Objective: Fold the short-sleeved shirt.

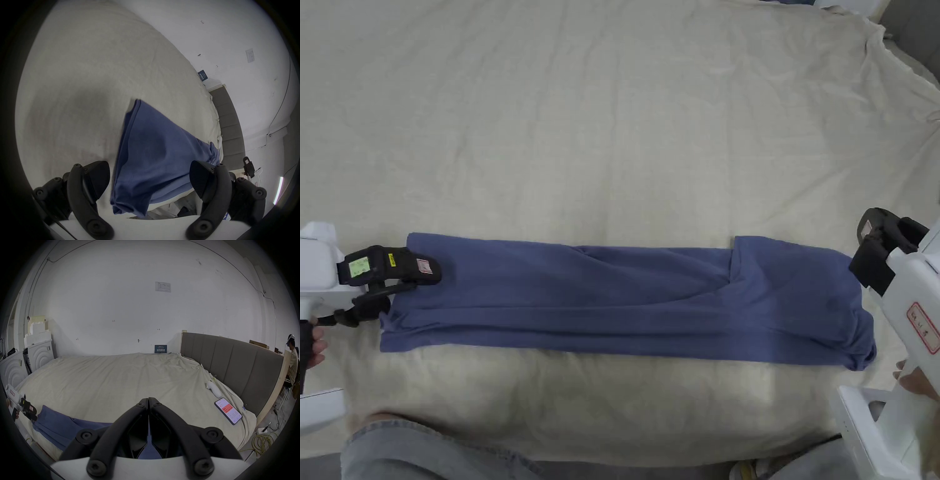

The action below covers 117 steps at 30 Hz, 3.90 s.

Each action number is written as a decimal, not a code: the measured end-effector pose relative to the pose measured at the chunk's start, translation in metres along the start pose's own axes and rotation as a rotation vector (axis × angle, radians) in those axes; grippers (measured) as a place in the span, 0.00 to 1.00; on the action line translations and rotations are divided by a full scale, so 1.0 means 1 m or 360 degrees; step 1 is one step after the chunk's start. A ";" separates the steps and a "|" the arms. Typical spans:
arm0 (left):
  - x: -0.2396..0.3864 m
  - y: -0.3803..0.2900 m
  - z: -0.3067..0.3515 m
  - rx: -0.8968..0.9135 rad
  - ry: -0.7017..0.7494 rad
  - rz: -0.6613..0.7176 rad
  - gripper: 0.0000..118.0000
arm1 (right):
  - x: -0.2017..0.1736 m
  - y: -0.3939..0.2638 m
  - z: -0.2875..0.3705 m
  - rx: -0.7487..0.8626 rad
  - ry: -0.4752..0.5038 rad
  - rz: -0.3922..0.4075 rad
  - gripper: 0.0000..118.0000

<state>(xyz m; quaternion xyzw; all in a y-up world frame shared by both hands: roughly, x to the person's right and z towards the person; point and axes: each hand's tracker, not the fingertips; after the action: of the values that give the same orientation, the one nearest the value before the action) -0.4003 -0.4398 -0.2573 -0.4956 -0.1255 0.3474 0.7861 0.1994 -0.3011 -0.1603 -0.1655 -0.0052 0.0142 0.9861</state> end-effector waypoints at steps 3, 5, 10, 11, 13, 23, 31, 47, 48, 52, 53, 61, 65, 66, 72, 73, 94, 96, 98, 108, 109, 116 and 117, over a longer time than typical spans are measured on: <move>-0.001 -0.005 -0.006 0.0063 -0.0039 0.0011 0.88 | 0.001 -0.003 0.000 -0.0022 -0.0006 -0.0005 0.00; -0.005 -0.003 -0.004 0.0083 -0.0064 0.0056 0.87 | 0.003 -0.005 -0.001 -0.0032 -0.0012 -0.0007 0.00; 0.025 -0.025 -0.013 0.0106 0.0179 0.0105 0.08 | 0.006 -0.008 -0.002 -0.0055 -0.0007 -0.0026 0.00; 0.029 -0.032 -0.013 0.0130 0.0096 0.0101 0.07 | 0.006 -0.009 -0.003 -0.0057 -0.0008 -0.0023 0.00; 0.040 -0.035 -0.011 0.0155 0.0126 0.0092 0.04 | 0.008 -0.010 -0.003 -0.0062 -0.0011 -0.0025 0.00; 0.116 -0.019 0.040 0.0257 0.0267 -0.0139 0.00 | 0.016 -0.007 0.004 -0.0039 0.0002 -0.0038 0.00; 0.209 -0.043 0.060 0.0334 0.0373 -0.0518 0.00 | 0.028 -0.002 0.012 0.0010 0.0012 -0.0055 0.00; 0.340 -0.102 -0.132 -0.0017 0.0227 -0.0686 0.00 | 0.049 -0.009 0.033 0.0023 -0.0022 -0.0084 0.00; 0.343 -0.106 -0.149 -0.0056 0.0265 -0.0711 0.00 | 0.051 -0.010 0.034 0.0016 -0.0027 -0.0083 0.00; 0.347 -0.127 -0.206 -0.0116 0.0404 -0.0742 0.14 | 0.057 -0.015 0.038 0.0000 -0.0044 -0.0083 0.00; 0.347 -0.130 -0.215 -0.0126 0.0415 -0.0761 0.26 | 0.059 -0.016 0.038 -0.0003 -0.0048 -0.0086 0.00; 0.358 -0.113 -0.194 -0.0139 0.0101 -0.0778 0.88 | 0.064 -0.019 0.033 -0.0021 -0.0036 -0.0102 0.00; 0.361 -0.097 -0.152 0.0163 0.0223 -0.0867 0.88 | 0.061 -0.018 0.033 0.0000 -0.0022 -0.0103 0.00; 0.362 -0.103 -0.142 0.0244 0.0300 -0.0913 0.87 | 0.060 -0.018 0.033 0.0003 -0.0017 -0.0102 0.00; 0.342 -0.143 -0.151 0.0418 0.0536 -0.1074 0.09 | 0.057 -0.017 0.033 0.0007 0.0005 -0.0105 0.00; 0.338 -0.152 -0.156 0.0383 0.0532 -0.1070 0.01 | 0.057 -0.017 0.034 0.0005 0.0007 -0.0107 0.00; 0.349 -0.202 -0.174 0.0059 -0.0022 -0.0920 0.00 | 0.065 -0.027 0.044 -0.0034 -0.0057 -0.0101 0.00; 0.347 -0.171 -0.149 0.0175 -0.0123 -0.0806 0.00 | 0.064 -0.025 0.044 -0.0026 -0.0046 -0.0099 0.00; 0.339 -0.141 -0.123 0.0278 -0.0164 -0.0712 0.00 | 0.062 -0.022 0.043 -0.0014 -0.0036 -0.0106 0.00; 0.228 -0.053 -0.070 0.0122 -0.0089 -0.0470 0.91 | 0.051 -0.017 0.035 -0.0008 0.0013 -0.0109 0.00; 0.217 -0.051 -0.069 0.0083 -0.0134 -0.0435 1.00 | 0.050 -0.017 0.035 -0.0010 0.0016 -0.0107 0.00; 0.159 -0.044 -0.086 -0.0161 -0.0309 -0.0210 1.00 | 0.044 -0.013 0.036 -0.0014 0.0008 -0.0090 0.00; 0.154 -0.045 -0.091 -0.0192 -0.0310 -0.0200 1.00 | 0.044 -0.012 0.037 -0.0016 0.0004 -0.0085 0.00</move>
<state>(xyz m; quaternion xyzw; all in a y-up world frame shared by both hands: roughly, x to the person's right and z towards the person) -0.2204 -0.4114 -0.2844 -0.4970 -0.2526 0.3357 0.7592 0.2432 -0.2992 -0.1215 -0.1702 -0.0084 -0.0124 0.9853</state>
